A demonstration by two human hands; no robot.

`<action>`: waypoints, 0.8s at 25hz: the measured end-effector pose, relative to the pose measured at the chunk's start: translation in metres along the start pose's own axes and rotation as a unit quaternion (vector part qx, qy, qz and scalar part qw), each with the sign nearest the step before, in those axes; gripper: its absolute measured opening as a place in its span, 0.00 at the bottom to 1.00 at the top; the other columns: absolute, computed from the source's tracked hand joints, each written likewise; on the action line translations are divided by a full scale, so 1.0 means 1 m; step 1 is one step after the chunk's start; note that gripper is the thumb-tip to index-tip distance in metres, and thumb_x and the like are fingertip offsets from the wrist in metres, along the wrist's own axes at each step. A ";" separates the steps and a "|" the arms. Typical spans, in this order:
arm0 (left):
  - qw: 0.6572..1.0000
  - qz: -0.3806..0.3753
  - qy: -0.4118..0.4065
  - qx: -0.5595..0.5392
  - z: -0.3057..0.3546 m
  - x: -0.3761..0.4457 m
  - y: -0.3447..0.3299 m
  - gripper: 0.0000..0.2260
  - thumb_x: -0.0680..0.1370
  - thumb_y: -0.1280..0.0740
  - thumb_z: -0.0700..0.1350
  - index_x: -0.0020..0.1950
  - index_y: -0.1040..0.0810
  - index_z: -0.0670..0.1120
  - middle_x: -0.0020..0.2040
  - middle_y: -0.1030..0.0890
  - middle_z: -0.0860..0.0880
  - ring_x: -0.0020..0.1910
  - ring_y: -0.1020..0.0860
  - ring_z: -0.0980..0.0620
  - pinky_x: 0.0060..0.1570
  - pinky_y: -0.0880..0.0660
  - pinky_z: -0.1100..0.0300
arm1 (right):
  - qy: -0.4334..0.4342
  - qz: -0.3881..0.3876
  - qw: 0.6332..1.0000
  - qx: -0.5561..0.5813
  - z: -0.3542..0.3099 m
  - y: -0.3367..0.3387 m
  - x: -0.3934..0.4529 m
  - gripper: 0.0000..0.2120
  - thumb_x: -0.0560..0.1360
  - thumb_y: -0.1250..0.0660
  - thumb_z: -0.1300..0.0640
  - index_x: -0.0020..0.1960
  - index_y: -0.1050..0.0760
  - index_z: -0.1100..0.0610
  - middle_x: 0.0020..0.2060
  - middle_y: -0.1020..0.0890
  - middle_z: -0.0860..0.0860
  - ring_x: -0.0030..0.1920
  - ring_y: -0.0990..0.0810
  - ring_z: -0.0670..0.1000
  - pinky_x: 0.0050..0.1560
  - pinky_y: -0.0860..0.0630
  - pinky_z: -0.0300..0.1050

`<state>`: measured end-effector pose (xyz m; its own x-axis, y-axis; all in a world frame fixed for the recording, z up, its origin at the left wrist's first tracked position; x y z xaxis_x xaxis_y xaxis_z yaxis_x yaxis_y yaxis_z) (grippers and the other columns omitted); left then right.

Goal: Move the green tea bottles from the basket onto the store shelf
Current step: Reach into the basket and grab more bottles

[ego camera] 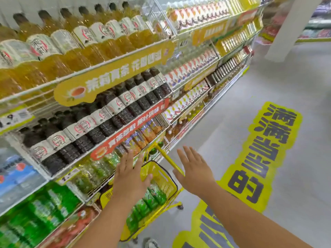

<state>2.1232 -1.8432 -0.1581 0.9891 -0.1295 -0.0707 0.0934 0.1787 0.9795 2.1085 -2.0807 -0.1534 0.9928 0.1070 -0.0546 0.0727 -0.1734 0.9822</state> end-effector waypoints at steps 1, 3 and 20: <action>1.000 -0.001 0.005 -0.006 -0.006 0.011 -0.006 0.37 0.80 0.46 0.68 0.83 0.60 0.59 0.83 0.63 0.48 0.82 0.60 0.45 0.80 0.55 0.45 | 0.005 -0.007 1.000 0.000 -0.002 -0.006 0.012 0.38 0.82 0.52 0.33 0.84 0.59 0.49 0.84 0.57 0.51 0.83 0.58 0.55 0.81 0.56 0.52; 1.000 -0.010 0.019 -0.014 -0.016 0.034 -0.018 0.37 0.80 0.46 0.68 0.83 0.60 0.59 0.83 0.63 0.48 0.82 0.60 0.45 0.79 0.56 0.45 | 0.019 -0.020 1.000 -0.003 -0.006 -0.016 0.035 0.38 0.82 0.52 0.33 0.84 0.59 0.49 0.84 0.56 0.52 0.83 0.57 0.55 0.81 0.55 0.53; 0.946 -0.117 0.294 -0.074 -0.081 0.075 -0.218 0.37 0.81 0.44 0.66 0.84 0.58 0.54 0.84 0.62 0.46 0.82 0.57 0.42 0.79 0.52 0.43 | 0.230 -0.267 0.935 -0.027 -0.018 -0.253 0.178 0.39 0.82 0.46 0.37 0.84 0.58 0.51 0.84 0.54 0.52 0.83 0.54 0.56 0.81 0.50 0.53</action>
<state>2.1864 -1.8129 -0.3922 0.8283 0.3739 -0.4173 0.2892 0.3526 0.8900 2.2652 -2.0001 -0.4088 0.6683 0.5769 -0.4696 0.5297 0.0742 0.8449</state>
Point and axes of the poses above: each hand's wrist, its own x-axis towards the middle knuckle, its own y-axis out of the back of the hand, z = x × y, the point moved 4 cm from there along x, towards the middle knuckle
